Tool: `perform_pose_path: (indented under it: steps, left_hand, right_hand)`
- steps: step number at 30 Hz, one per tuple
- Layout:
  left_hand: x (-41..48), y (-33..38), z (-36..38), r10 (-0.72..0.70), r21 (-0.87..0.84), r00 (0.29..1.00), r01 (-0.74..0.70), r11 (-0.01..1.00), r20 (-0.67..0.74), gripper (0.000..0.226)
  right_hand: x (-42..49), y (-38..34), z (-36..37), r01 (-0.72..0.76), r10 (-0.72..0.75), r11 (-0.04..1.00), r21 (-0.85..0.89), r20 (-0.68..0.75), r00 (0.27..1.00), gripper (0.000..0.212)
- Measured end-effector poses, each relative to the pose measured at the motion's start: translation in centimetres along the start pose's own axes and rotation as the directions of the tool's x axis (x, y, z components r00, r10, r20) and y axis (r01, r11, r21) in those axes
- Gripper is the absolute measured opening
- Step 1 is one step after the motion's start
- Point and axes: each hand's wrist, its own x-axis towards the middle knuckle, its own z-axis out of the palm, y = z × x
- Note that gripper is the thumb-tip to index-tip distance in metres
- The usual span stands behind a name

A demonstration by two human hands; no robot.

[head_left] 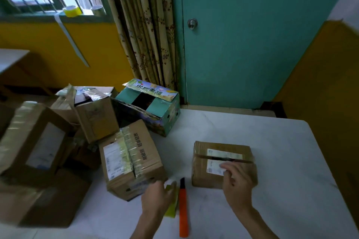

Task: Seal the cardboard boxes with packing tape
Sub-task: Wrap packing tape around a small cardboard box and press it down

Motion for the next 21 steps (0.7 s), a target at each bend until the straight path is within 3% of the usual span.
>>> perform_pose_path:
  steps: [2,3,5,7,9,12,14,21]
  left_hand:
    - [0.0,-0.4,0.3,-0.116,-0.021,0.985,0.120,0.993,0.128,0.050]
    - [0.0,-0.5,0.6,-0.144,-0.084,0.972,0.162,0.983,0.185,0.049]
    - [0.1,-0.7,1.3,-0.181,-0.247,0.951,0.243,0.938,0.249,0.048]
    - [0.1,-0.9,1.6,-0.192,-0.367,0.947,0.280,0.887,0.259,0.046]
    - [0.0,-1.0,1.7,-0.242,-0.471,0.927,0.357,0.806,0.288,0.045]
    - [-0.4,-1.3,1.0,-0.267,-0.638,0.857,0.508,0.578,0.440,0.031]
    - [-0.7,-1.6,0.6,-0.230,-0.686,0.825,0.559,0.465,0.516,0.026]
    - [-0.3,-2.5,1.5,-0.275,-0.692,0.788,0.615,0.377,0.551,0.046]
  right_hand:
    - [-1.8,-2.2,1.1,-0.125,0.098,0.988,0.086,0.267,0.959,0.024]
    - [-2.7,-3.0,1.9,-0.253,0.201,0.965,0.064,0.436,0.877,0.026]
    - [-4.5,-3.5,4.0,-0.511,0.416,0.856,-0.078,0.692,0.590,0.031]
    - [-6.0,-3.3,5.9,-0.674,0.552,0.710,-0.204,0.756,0.352,0.025]
    - [-7.1,-3.3,7.4,-0.753,0.618,0.605,-0.258,0.749,0.240,0.025]
    - [-7.7,-3.7,9.2,-0.844,0.658,0.485,-0.229,0.732,0.179,0.027]
    - [-7.8,-4.0,9.9,-0.844,0.659,0.480,-0.241,0.734,0.165,0.025]
    - [-9.4,-3.7,11.1,-0.839,0.687,0.495,-0.226,0.693,0.218,0.014]
